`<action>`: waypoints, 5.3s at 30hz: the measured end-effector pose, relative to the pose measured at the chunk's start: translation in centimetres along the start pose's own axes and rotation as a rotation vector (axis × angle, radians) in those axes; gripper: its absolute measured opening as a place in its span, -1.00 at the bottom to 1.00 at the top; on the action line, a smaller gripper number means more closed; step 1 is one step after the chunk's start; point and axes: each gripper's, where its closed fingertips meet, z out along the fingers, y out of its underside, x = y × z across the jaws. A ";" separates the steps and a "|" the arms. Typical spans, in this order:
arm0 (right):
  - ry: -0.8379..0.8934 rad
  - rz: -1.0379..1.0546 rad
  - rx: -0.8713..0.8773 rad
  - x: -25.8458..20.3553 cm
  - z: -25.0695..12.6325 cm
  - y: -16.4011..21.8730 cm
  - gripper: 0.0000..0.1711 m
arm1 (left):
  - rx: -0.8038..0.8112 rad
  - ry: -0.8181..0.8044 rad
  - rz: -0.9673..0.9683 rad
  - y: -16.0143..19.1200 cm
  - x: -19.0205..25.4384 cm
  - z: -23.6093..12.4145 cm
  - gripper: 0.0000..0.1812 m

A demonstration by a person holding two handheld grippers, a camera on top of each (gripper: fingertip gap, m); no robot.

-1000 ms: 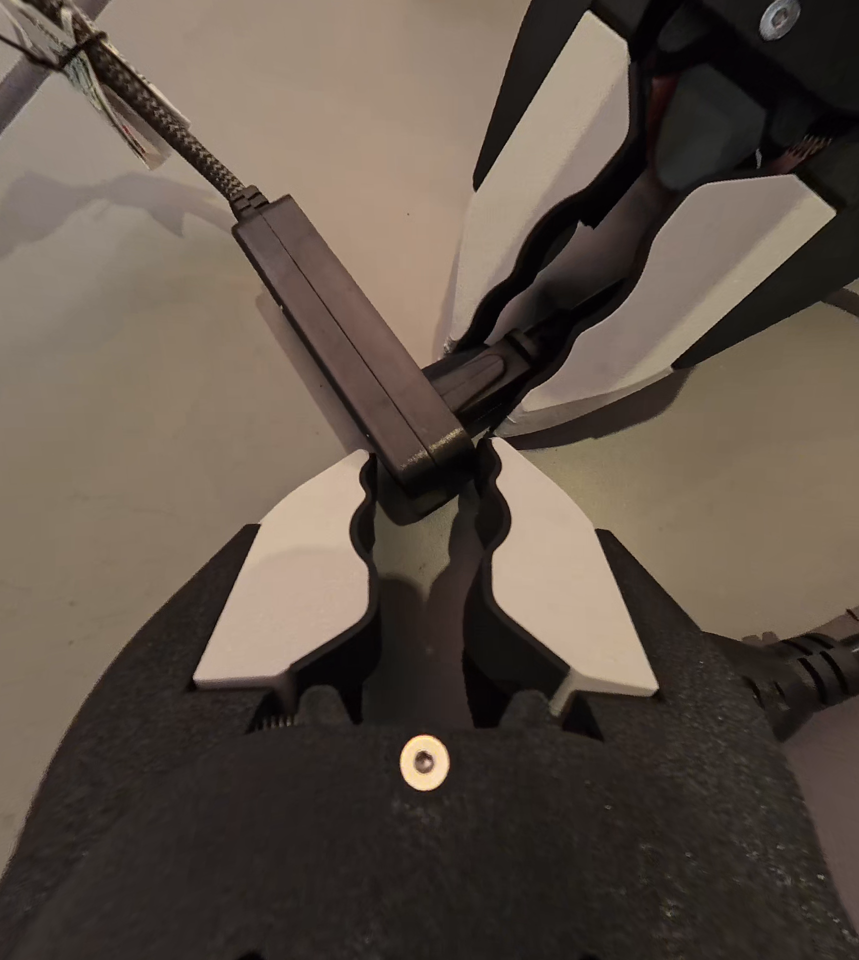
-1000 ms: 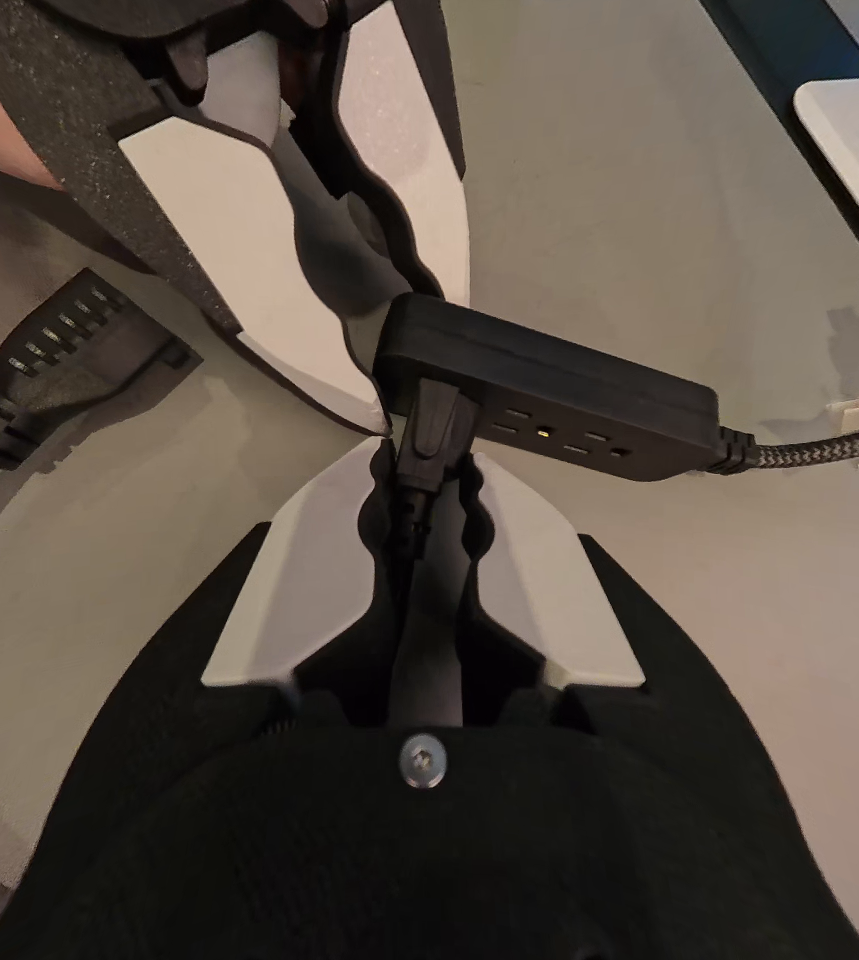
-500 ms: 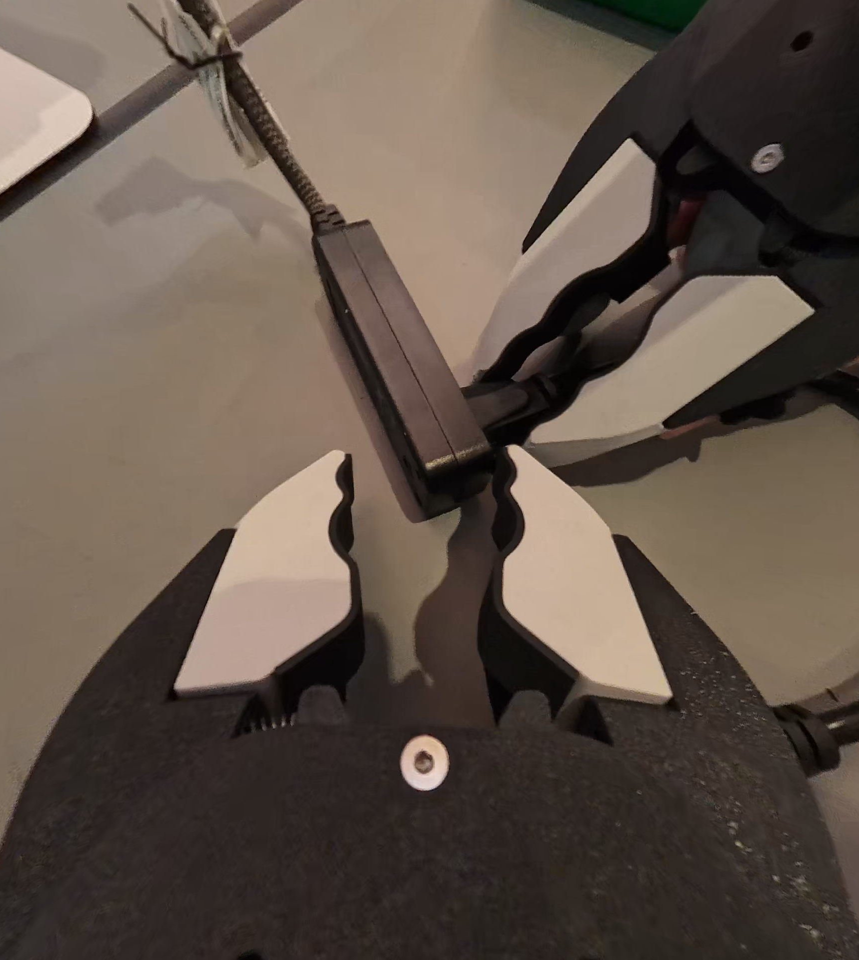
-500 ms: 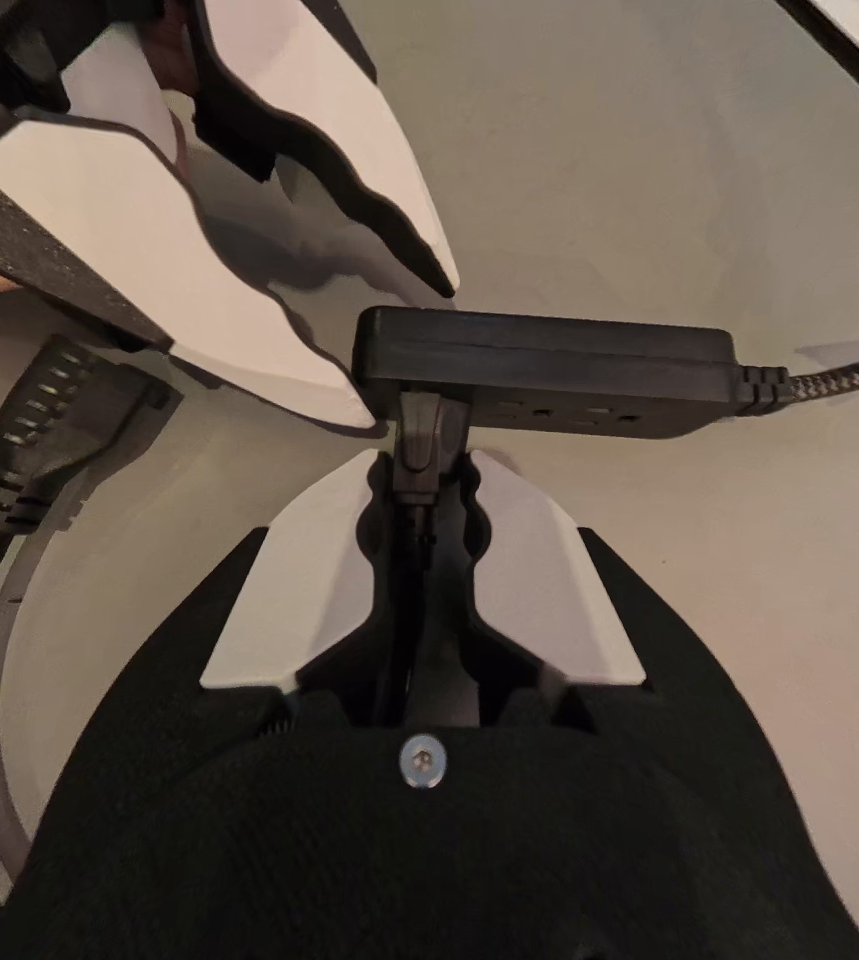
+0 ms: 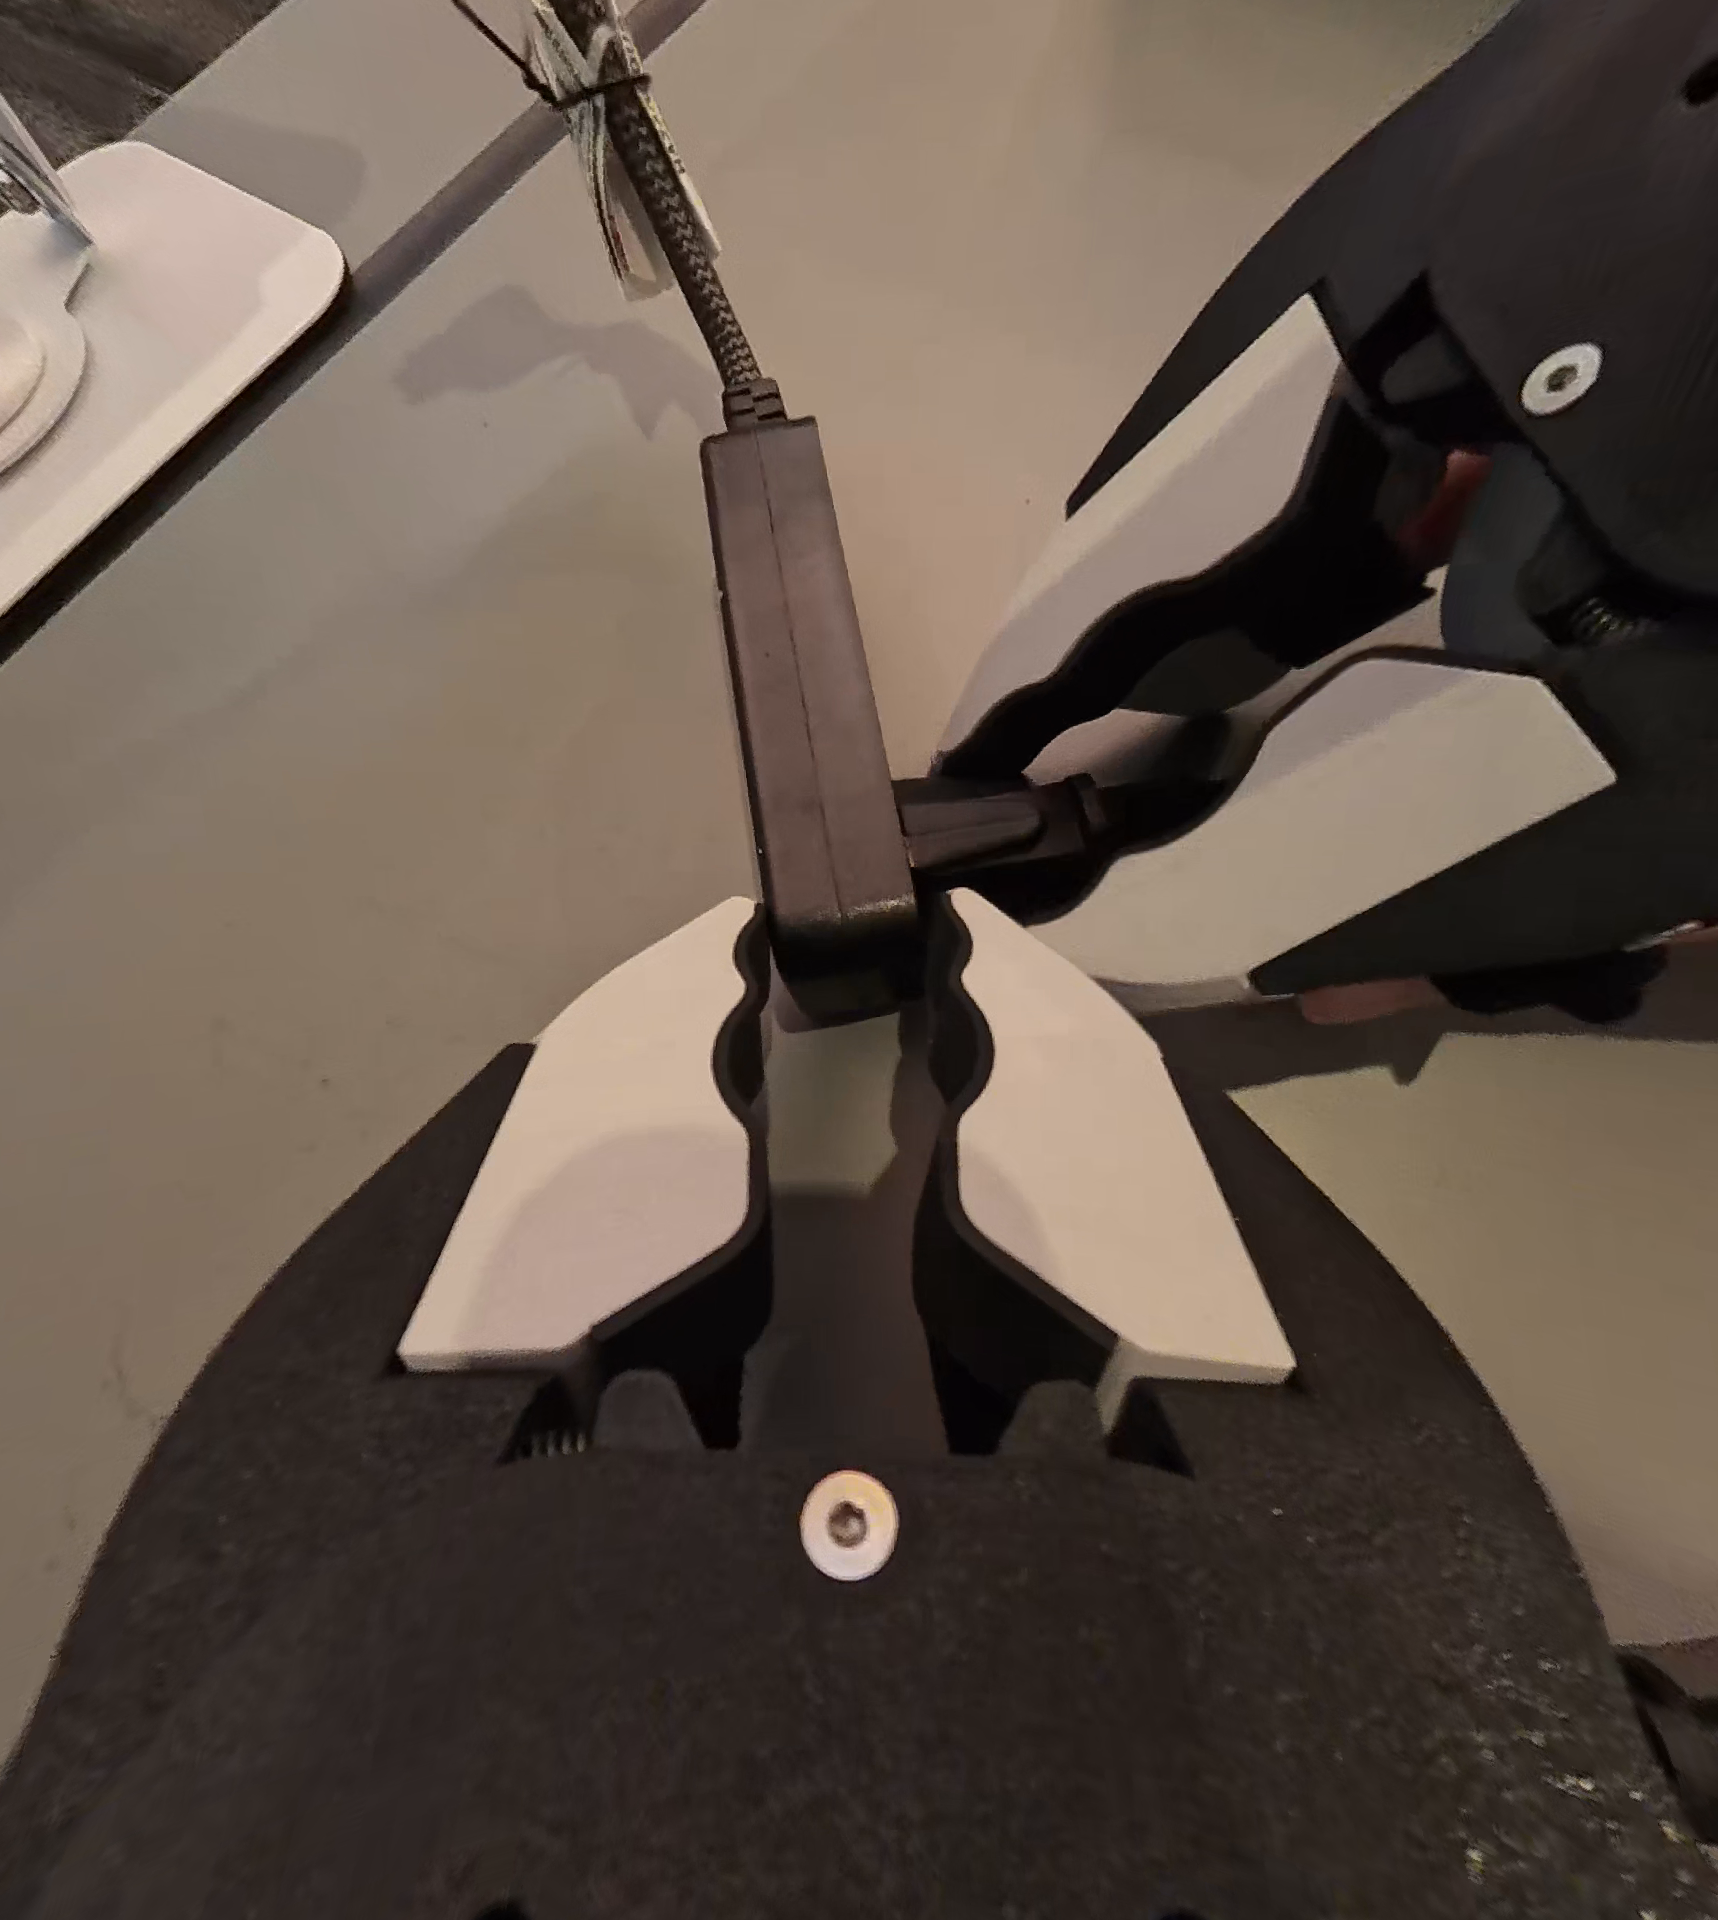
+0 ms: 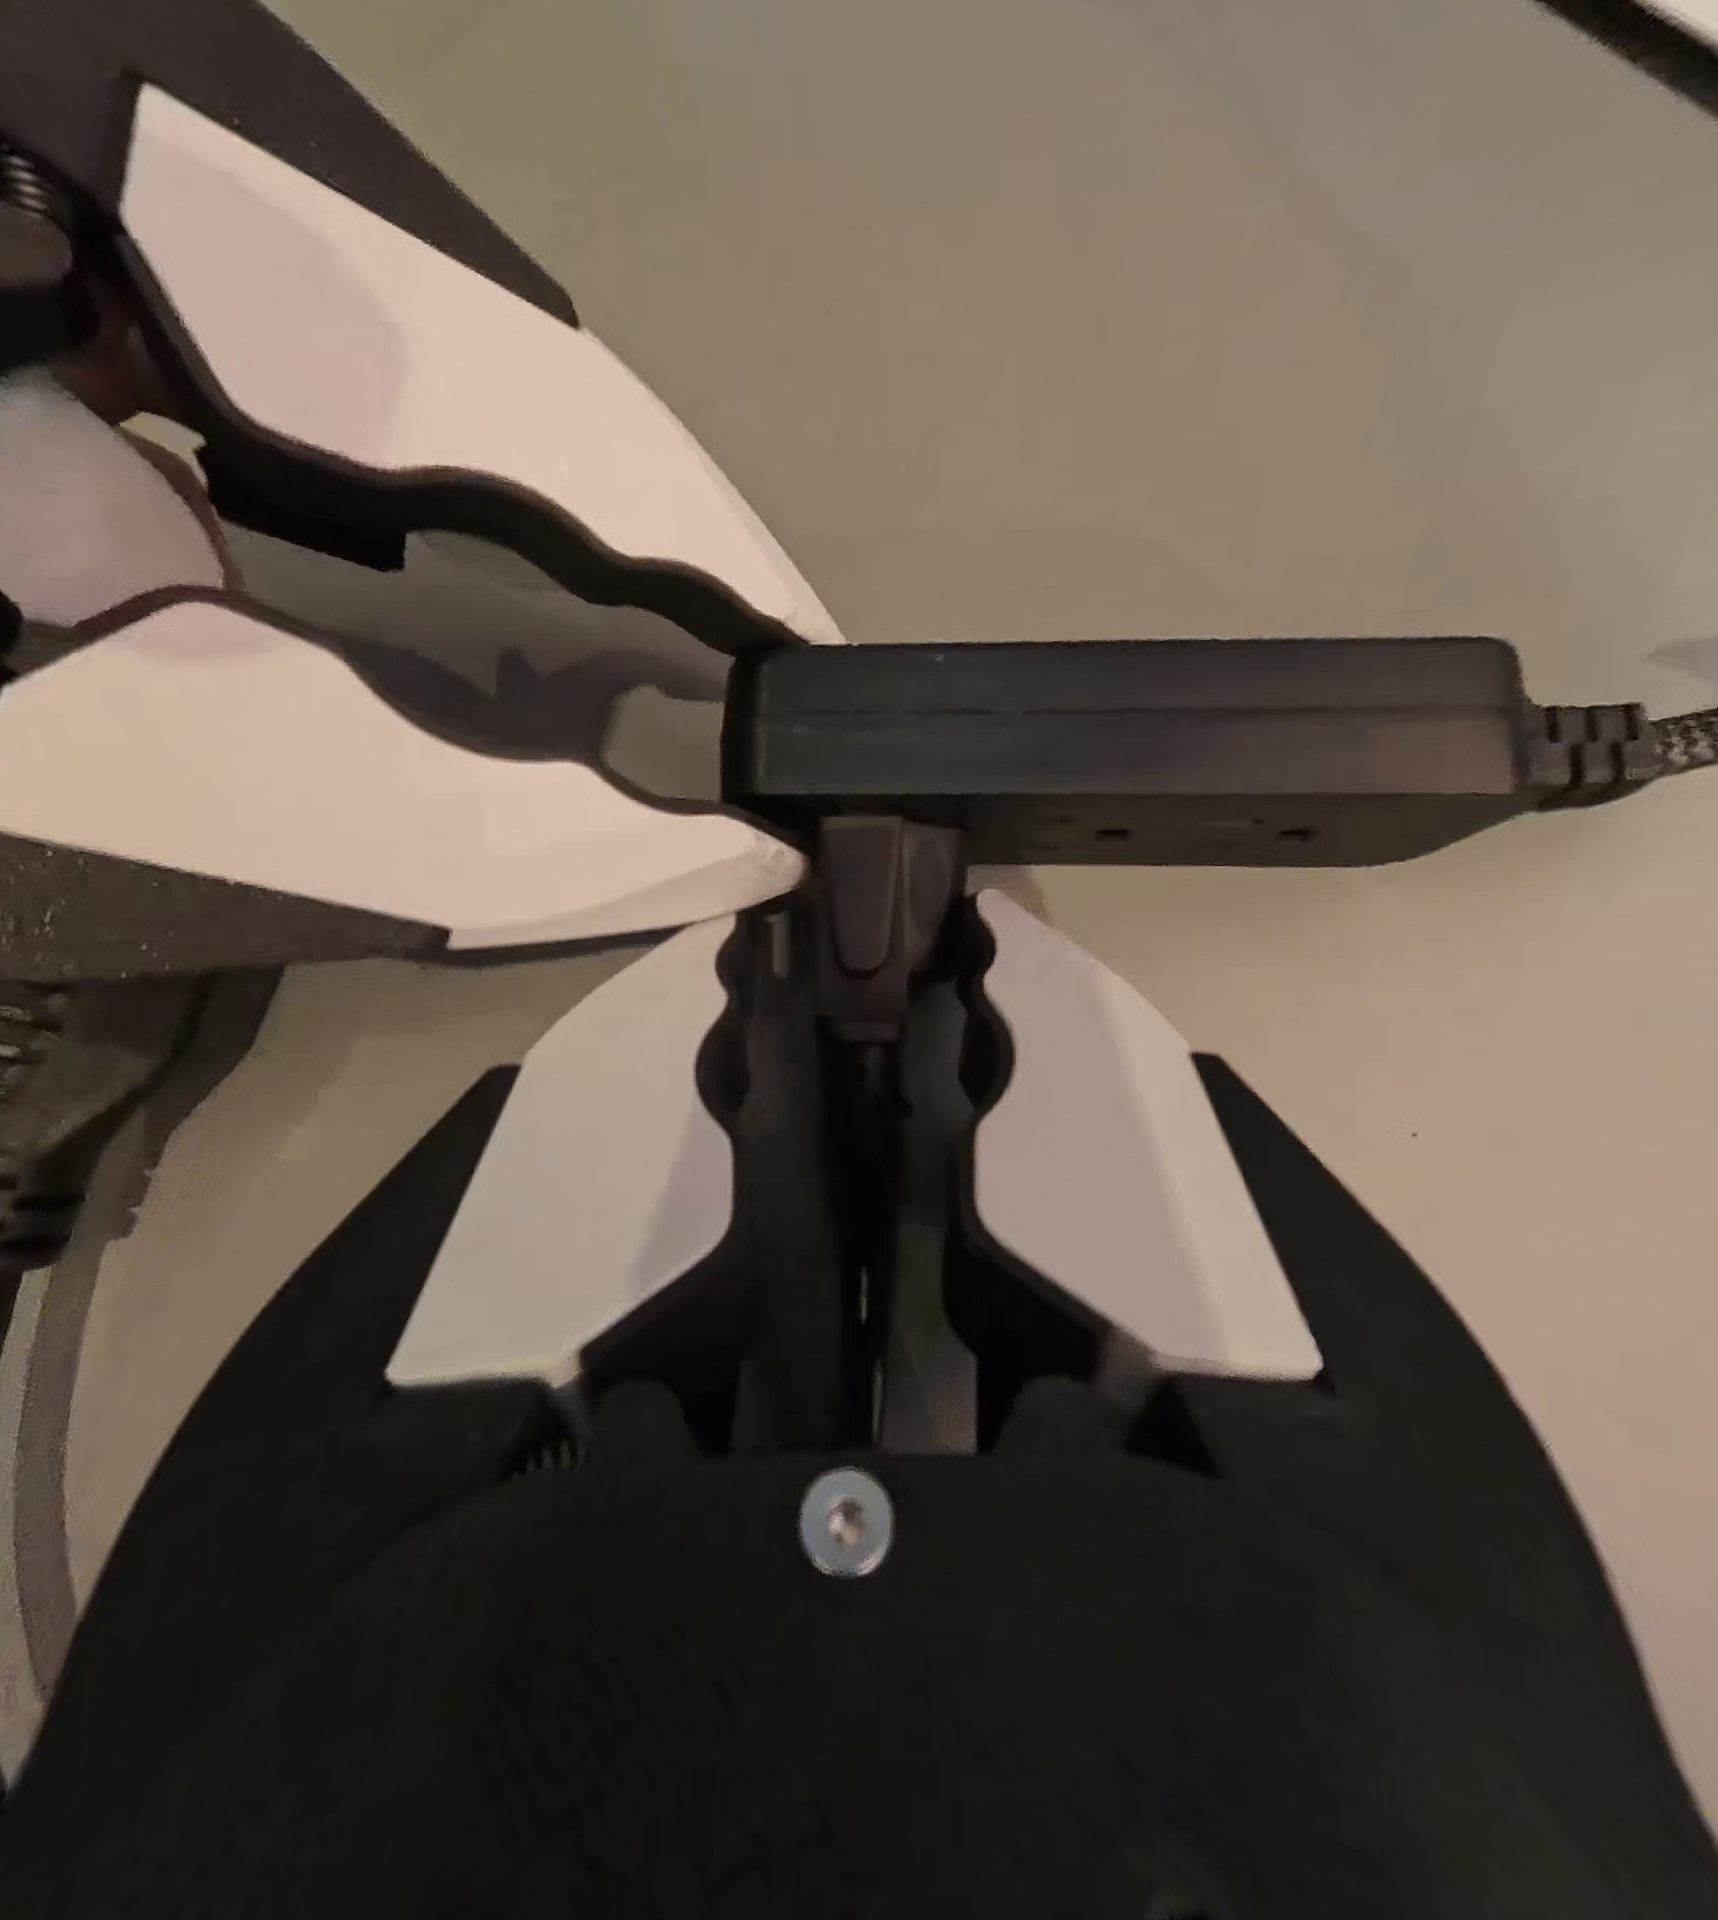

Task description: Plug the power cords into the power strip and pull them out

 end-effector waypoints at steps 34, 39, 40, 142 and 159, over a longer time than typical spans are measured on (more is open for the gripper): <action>0.112 -0.046 0.072 0.5 -0.1 -0.6 -0.67 | 0.021 0.095 -0.020 0.5 -0.2 0.2 -0.69; 0.065 -0.012 0.056 -0.1 0.1 -0.4 -0.67 | -0.001 -0.015 0.217 0.9 -0.8 0.0 -0.61; 0.053 -0.008 0.053 -0.3 0.2 -0.5 -0.65 | -0.009 -0.043 0.220 1.1 -1.4 0.0 -0.61; -0.124 -0.162 -0.091 0.2 2.0 -1.8 -0.61 | -0.185 0.089 -0.042 4.2 -1.1 -1.8 -0.76; -0.079 -0.125 -0.137 0.6 2.6 -2.2 -0.60 | -0.139 -0.092 -0.261 4.5 -0.6 -2.3 -0.78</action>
